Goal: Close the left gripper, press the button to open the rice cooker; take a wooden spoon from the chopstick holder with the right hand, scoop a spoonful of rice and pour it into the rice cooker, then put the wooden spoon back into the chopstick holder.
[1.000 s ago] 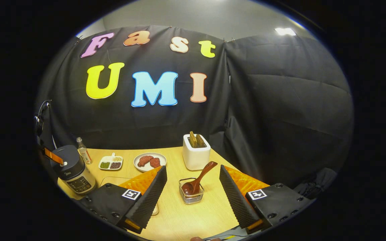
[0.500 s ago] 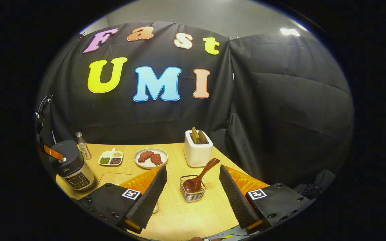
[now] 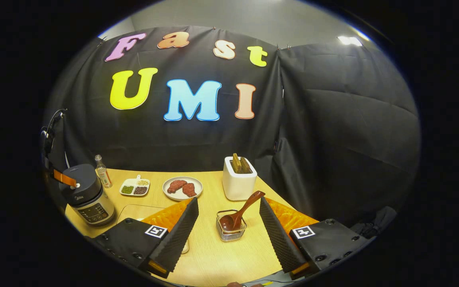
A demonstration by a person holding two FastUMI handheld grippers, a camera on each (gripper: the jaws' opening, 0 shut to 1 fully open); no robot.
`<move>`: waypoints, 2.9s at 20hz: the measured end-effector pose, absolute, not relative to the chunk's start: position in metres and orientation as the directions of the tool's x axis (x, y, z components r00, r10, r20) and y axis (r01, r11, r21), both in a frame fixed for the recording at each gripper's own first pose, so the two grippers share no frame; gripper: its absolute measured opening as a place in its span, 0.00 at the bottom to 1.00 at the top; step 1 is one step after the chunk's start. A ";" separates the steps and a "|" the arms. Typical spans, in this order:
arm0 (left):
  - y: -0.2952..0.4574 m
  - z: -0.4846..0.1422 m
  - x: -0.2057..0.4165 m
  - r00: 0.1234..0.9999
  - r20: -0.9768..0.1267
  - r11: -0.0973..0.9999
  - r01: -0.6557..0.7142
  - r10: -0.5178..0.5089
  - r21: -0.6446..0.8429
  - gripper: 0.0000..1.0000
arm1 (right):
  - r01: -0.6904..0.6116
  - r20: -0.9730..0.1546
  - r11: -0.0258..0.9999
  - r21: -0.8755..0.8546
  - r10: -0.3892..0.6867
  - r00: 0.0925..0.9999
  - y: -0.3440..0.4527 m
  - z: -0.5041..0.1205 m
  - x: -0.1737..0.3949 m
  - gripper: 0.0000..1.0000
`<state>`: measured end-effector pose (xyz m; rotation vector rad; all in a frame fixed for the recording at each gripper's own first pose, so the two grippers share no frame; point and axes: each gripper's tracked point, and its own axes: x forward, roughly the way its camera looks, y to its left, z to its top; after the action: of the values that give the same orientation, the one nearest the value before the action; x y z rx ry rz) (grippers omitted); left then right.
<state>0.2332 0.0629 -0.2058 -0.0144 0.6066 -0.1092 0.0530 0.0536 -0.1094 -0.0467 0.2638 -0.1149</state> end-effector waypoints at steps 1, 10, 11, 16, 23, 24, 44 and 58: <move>0.065 -0.188 0.233 0.850 -0.520 0.995 0.095 -0.086 -0.010 0.02 | 0.107 -0.258 0.992 -0.061 -0.119 0.959 0.052 -0.108 0.053 0.98; 0.107 -0.025 0.192 0.990 -0.136 0.999 -0.042 0.043 0.011 0.00 | 0.073 -0.233 0.991 -0.109 -0.097 0.968 0.058 -0.098 0.063 0.97; 0.110 -0.021 0.185 0.993 -0.115 0.999 -0.037 0.035 -0.015 0.01 | 0.068 -0.234 0.992 -0.110 -0.093 0.968 0.059 -0.098 0.065 0.98; 0.121 -0.042 0.158 0.996 -0.087 0.997 -0.028 0.021 -0.074 0.26 | 0.088 -0.243 0.994 -0.071 -0.103 0.965 0.052 -0.089 0.080 0.98; 0.107 -0.070 0.141 0.993 -0.114 0.993 -0.053 0.042 -0.101 0.96 | 0.167 -0.293 0.986 -0.003 -0.161 0.943 0.013 -0.094 0.112 0.98; 0.103 -0.070 0.143 0.992 -0.117 0.992 -0.055 0.042 -0.112 0.96 | 0.172 -0.305 0.985 0.001 -0.163 0.938 0.007 -0.097 0.118 0.98; -0.021 -0.078 0.166 0.959 -0.227 0.984 -0.177 0.170 -0.011 0.96 | 0.193 -0.593 0.896 0.400 0.093 0.800 -0.051 -0.240 0.239 0.98; -0.092 -0.113 0.145 0.923 -0.322 0.965 -0.249 0.211 -0.079 0.96 | 0.119 -0.625 0.817 0.564 0.329 0.708 -0.011 -0.290 0.255 0.50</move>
<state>0.1450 -0.0923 -0.1129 -0.1197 0.3167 0.2368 0.2551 -0.0112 -0.2895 0.6192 0.7882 0.1250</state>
